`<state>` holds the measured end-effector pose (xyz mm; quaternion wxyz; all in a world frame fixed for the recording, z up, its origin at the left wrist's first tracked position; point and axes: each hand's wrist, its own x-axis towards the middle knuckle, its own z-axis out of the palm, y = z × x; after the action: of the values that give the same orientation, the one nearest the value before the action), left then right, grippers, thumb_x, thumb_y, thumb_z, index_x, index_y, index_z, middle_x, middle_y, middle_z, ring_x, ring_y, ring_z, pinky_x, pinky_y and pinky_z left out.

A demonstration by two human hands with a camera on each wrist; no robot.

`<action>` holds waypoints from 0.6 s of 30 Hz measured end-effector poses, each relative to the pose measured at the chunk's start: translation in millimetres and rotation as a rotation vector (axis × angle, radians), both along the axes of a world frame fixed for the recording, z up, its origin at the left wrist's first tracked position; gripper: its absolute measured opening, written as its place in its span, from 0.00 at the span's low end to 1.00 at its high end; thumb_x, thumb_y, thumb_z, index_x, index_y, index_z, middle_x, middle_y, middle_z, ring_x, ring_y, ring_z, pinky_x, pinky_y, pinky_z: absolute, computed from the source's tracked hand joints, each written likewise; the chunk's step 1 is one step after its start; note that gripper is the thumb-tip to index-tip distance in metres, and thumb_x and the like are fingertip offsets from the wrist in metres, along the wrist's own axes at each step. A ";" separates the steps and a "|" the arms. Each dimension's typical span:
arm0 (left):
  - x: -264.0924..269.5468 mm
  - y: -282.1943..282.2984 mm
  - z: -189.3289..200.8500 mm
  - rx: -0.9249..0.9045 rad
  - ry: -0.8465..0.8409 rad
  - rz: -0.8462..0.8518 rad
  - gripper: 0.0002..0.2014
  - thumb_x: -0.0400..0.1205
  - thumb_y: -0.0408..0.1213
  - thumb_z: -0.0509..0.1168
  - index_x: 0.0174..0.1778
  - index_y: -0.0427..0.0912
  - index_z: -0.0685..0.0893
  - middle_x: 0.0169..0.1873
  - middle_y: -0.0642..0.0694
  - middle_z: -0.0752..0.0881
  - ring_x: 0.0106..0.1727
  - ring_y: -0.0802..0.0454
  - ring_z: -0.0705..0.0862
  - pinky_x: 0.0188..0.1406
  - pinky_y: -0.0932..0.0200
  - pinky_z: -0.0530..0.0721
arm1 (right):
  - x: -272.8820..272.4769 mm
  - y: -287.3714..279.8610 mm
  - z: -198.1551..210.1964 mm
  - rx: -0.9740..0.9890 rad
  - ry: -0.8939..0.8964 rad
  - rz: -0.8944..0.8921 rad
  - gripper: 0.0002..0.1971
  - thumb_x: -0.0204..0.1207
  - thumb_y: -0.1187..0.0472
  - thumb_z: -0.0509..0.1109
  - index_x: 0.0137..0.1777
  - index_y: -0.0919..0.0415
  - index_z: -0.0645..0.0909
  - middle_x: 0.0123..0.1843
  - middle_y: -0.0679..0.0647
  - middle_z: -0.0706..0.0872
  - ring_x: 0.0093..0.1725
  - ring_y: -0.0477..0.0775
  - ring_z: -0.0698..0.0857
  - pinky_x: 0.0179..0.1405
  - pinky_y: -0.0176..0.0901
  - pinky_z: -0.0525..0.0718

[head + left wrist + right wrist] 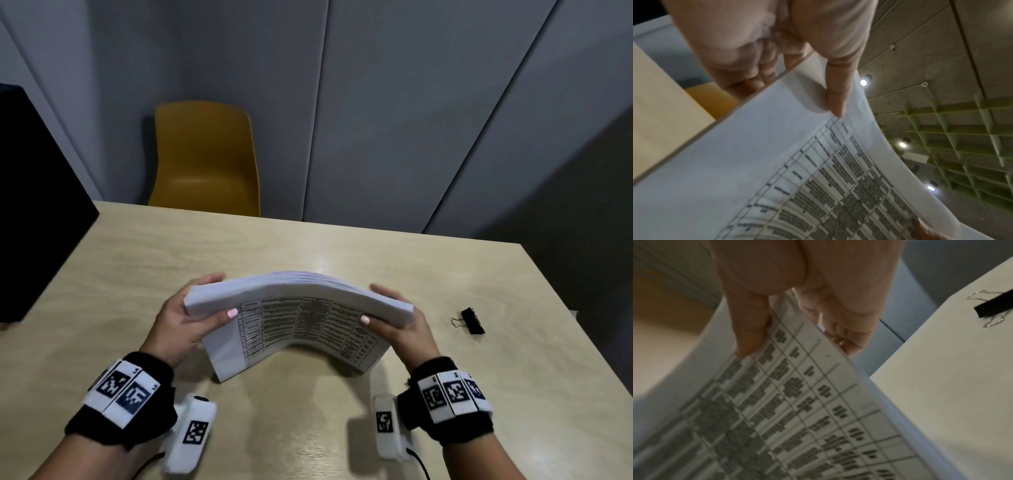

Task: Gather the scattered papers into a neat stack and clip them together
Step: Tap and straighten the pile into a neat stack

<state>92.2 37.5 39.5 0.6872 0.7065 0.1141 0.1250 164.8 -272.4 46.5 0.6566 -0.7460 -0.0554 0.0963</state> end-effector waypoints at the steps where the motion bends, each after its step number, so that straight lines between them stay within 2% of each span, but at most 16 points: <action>1: 1.8 -0.9 -4.0 -0.029 0.026 -0.005 0.24 0.58 0.42 0.83 0.49 0.47 0.86 0.42 0.54 0.91 0.46 0.54 0.88 0.47 0.65 0.86 | 1.8 1.3 -3.9 0.003 0.020 -0.004 0.21 0.53 0.58 0.86 0.48 0.54 0.85 0.39 0.44 0.92 0.38 0.34 0.87 0.42 0.32 0.83; 2: 3.4 -3.6 -5.6 -0.023 0.035 0.003 0.19 0.61 0.42 0.81 0.46 0.45 0.86 0.38 0.55 0.92 0.45 0.53 0.89 0.50 0.57 0.86 | 1.2 4.1 -3.9 0.023 0.012 -0.020 0.13 0.60 0.64 0.83 0.42 0.54 0.85 0.34 0.42 0.92 0.36 0.35 0.87 0.42 0.35 0.83; 3: 4.6 -6.8 -5.6 0.008 0.022 0.022 0.12 0.67 0.37 0.78 0.44 0.45 0.87 0.37 0.56 0.92 0.43 0.56 0.89 0.51 0.55 0.86 | 0.7 5.7 -5.4 0.041 -0.034 -0.040 0.13 0.65 0.72 0.78 0.40 0.53 0.85 0.32 0.40 0.91 0.35 0.35 0.87 0.41 0.35 0.83; 4: 5.3 -10.8 -2.9 0.032 -0.008 0.046 0.08 0.71 0.31 0.75 0.42 0.46 0.86 0.37 0.58 0.92 0.39 0.60 0.89 0.47 0.58 0.87 | -0.1 7.1 -5.0 0.062 -0.083 -0.055 0.16 0.67 0.77 0.74 0.40 0.53 0.85 0.32 0.38 0.91 0.35 0.35 0.87 0.40 0.33 0.84; 6: 5.2 -15.7 0.9 0.023 -0.075 0.066 0.12 0.73 0.24 0.70 0.42 0.46 0.85 0.34 0.63 0.90 0.35 0.68 0.87 0.38 0.70 0.85 | -2.1 7.1 -6.1 0.093 -0.165 -0.088 0.18 0.67 0.81 0.71 0.43 0.56 0.85 0.33 0.36 0.90 0.37 0.34 0.87 0.39 0.29 0.84; 7: 4.4 -15.4 0.7 0.016 -0.091 0.054 0.13 0.71 0.23 0.72 0.43 0.47 0.85 0.33 0.64 0.90 0.36 0.69 0.87 0.37 0.72 0.84 | -3.3 7.1 -10.7 0.092 -0.176 -0.099 0.18 0.67 0.81 0.71 0.44 0.57 0.84 0.33 0.36 0.90 0.37 0.34 0.87 0.40 0.28 0.84; 9: 1.3 -12.9 -4.2 0.001 -0.072 0.018 0.18 0.63 0.27 0.77 0.44 0.51 0.86 0.36 0.63 0.91 0.39 0.66 0.88 0.40 0.71 0.85 | -6.4 7.7 -19.0 0.064 -0.151 -0.127 0.18 0.65 0.80 0.73 0.44 0.55 0.85 0.35 0.37 0.91 0.39 0.36 0.88 0.40 0.30 0.84; 11: -1.2 -12.4 -9.4 -0.052 -0.023 0.001 0.17 0.60 0.31 0.78 0.41 0.55 0.89 0.36 0.62 0.91 0.39 0.66 0.88 0.39 0.70 0.85 | -9.4 8.7 -27.4 0.040 -0.102 -0.124 0.21 0.64 0.81 0.74 0.44 0.53 0.84 0.36 0.38 0.91 0.40 0.38 0.88 0.42 0.31 0.85; 13: -0.8 -15.6 -12.0 -0.052 -0.015 0.031 0.13 0.68 0.26 0.76 0.38 0.51 0.88 0.31 0.64 0.90 0.35 0.69 0.87 0.36 0.74 0.83 | -10.8 10.8 -29.3 0.042 -0.070 -0.131 0.22 0.65 0.83 0.72 0.42 0.51 0.83 0.33 0.36 0.91 0.38 0.33 0.88 0.40 0.27 0.84; 15: 0.9 -20.1 -8.8 -0.021 -0.024 0.082 0.15 0.74 0.21 0.69 0.41 0.49 0.84 0.30 0.62 0.90 0.33 0.71 0.86 0.34 0.77 0.82 | -11.0 12.6 -26.9 0.072 -0.055 -0.145 0.20 0.66 0.82 0.71 0.40 0.52 0.83 0.31 0.38 0.91 0.36 0.35 0.88 0.37 0.29 0.85; 17: 1.5 -22.5 -4.2 0.047 -0.059 0.125 0.16 0.73 0.19 0.68 0.47 0.47 0.82 0.40 0.52 0.89 0.35 0.73 0.85 0.37 0.78 0.81 | -13.2 14.9 -24.4 0.074 -0.069 -0.180 0.18 0.66 0.80 0.72 0.41 0.53 0.83 0.32 0.40 0.91 0.36 0.37 0.88 0.38 0.35 0.86; 18: 0.5 -23.1 -2.2 0.098 -0.093 0.158 0.20 0.72 0.19 0.69 0.51 0.48 0.79 0.46 0.48 0.87 0.39 0.75 0.85 0.40 0.78 0.81 | -15.6 16.2 -22.1 0.064 -0.104 -0.219 0.18 0.66 0.79 0.73 0.44 0.53 0.82 0.34 0.41 0.91 0.37 0.36 0.87 0.41 0.38 0.85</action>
<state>92.7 14.4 37.3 0.6444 0.7214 0.1311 0.2169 149.2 -256.2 24.4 0.6830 -0.7301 -0.0107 -0.0166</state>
